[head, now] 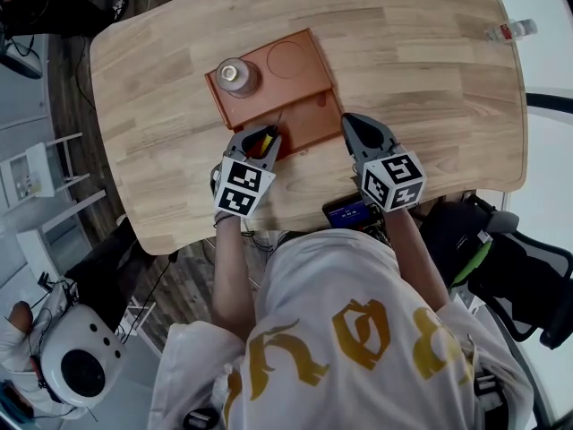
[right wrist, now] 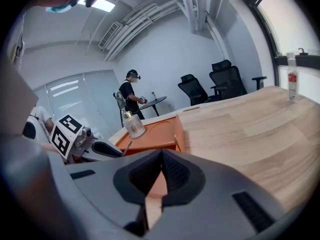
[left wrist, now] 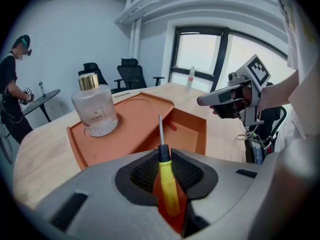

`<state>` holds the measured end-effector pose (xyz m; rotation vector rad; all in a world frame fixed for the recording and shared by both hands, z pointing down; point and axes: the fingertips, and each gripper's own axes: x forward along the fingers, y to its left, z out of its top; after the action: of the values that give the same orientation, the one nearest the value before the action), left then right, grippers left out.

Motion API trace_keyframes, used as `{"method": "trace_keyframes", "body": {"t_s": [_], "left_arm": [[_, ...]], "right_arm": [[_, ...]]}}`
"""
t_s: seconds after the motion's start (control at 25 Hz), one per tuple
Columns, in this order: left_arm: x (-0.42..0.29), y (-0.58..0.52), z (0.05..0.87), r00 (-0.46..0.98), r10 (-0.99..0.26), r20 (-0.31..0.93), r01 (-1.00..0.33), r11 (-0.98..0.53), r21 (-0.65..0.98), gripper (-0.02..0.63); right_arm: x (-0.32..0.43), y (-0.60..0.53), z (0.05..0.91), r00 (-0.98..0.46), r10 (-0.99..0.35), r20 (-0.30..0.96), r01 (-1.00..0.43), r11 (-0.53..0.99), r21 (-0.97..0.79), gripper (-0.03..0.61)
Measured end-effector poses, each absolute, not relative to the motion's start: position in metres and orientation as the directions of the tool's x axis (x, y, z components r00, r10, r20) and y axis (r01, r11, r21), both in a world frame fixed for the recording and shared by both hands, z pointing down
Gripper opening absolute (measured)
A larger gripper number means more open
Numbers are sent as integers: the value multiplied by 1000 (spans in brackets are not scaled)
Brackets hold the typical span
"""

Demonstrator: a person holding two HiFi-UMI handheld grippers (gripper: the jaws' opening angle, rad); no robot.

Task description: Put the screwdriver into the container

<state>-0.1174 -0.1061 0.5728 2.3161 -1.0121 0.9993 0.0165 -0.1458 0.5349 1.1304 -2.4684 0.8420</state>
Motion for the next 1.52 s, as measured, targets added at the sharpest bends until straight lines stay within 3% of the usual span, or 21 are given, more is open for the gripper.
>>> {"method": "trace_keyframes", "body": {"t_s": [0.44,1.52], "left_arm": [[-112,-96,593,450,-276,849,-686,-716,131,78],[-108,-103,623,236,-70,969,-692,-713,117,78]], "right_arm": [[19,-150,541,-637,-582,505,-769,521,-370,11],[36,-144,542,-607,-602,519,-794,496,-352,11]]}}
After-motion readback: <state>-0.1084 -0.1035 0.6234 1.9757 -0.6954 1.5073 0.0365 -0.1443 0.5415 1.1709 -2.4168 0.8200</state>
